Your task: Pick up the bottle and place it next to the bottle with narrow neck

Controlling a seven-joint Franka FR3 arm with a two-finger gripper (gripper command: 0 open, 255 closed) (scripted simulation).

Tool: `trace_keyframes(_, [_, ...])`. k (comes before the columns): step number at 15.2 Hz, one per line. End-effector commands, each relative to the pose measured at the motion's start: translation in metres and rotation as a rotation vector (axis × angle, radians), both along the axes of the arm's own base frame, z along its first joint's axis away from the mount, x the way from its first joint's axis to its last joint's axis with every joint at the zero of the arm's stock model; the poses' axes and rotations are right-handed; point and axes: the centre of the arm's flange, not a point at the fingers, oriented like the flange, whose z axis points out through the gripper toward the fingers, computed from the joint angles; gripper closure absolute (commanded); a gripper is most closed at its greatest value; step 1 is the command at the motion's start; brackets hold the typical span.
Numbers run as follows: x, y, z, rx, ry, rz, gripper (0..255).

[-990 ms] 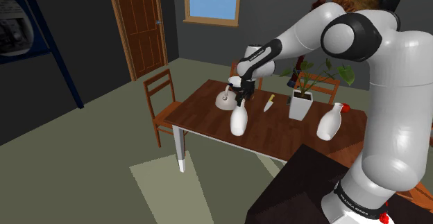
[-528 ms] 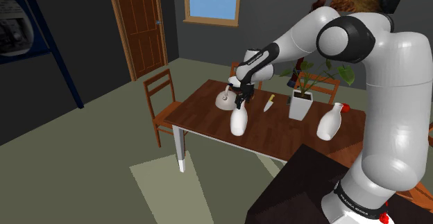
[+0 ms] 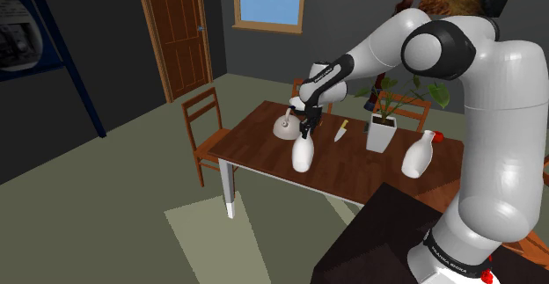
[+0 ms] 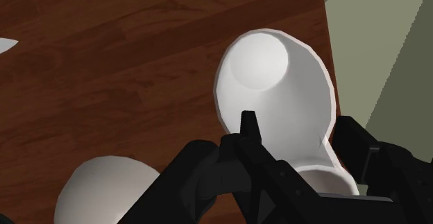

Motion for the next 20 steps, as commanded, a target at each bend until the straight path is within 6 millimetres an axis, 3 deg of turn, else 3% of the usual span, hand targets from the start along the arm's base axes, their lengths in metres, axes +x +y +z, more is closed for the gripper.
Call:
trace_keyframes(1, [0.0, 0.0, 0.0, 0.0, 0.001, 0.0, 255])
trace_keyframes(5, [0.0, 0.0, 0.0, 0.0, 0.001, 0.0, 255])
trace_keyframes(20, [0.0, 0.0, 0.079, 0.0, 0.001, 0.0, 255])
